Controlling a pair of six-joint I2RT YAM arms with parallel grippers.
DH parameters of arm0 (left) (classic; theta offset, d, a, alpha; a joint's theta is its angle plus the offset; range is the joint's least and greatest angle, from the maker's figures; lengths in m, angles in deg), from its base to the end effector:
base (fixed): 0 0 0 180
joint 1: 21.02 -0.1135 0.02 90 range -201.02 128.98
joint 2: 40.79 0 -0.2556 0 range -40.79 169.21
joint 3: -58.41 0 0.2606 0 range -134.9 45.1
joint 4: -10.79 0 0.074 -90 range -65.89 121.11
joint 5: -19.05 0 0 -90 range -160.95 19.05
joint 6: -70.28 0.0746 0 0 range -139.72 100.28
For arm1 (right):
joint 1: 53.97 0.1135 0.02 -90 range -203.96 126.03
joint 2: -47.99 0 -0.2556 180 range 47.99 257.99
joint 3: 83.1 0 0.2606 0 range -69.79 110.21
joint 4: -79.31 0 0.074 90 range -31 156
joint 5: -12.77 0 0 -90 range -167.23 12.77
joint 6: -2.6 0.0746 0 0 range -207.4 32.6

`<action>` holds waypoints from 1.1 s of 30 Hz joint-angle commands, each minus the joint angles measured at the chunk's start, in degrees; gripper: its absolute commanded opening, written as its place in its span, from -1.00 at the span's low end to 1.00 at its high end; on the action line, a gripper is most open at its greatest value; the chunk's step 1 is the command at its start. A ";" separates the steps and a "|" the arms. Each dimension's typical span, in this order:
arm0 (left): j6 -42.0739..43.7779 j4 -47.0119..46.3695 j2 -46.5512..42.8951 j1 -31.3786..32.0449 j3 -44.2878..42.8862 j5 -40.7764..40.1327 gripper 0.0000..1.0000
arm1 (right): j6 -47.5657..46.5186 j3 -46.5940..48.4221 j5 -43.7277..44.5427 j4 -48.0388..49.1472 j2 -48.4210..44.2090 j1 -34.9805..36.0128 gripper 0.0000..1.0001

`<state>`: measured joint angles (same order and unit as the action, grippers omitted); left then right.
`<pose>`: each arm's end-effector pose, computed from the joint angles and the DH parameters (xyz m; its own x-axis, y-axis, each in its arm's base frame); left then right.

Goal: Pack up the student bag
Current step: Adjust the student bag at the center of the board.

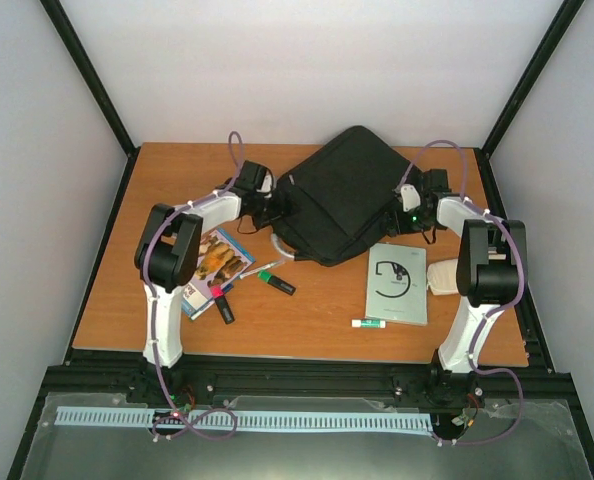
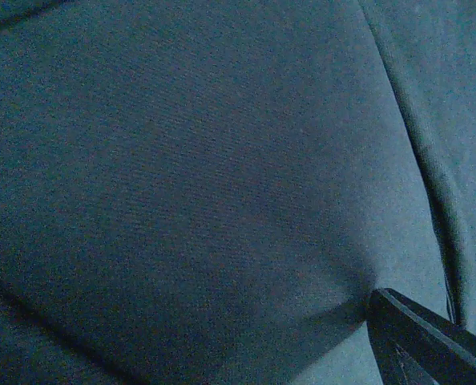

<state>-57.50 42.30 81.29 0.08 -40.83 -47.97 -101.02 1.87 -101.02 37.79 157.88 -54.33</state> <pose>0.4365 -0.1996 0.1130 -0.9323 -0.2448 -0.2663 -0.0347 0.7933 -0.6078 0.4003 0.0276 0.1136 -0.8542 -0.2101 -0.4755 -0.3670 0.8916 0.2652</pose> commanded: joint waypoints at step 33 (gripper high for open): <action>-5.13 1.15 -20.85 9.78 29.67 -13.42 0.96 | -1.25 -0.67 -1.10 0.29 2.27 3.74 0.49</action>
<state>-60.76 41.93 60.66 11.43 -13.20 -56.21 -100.72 2.13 -102.38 38.38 159.08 -52.56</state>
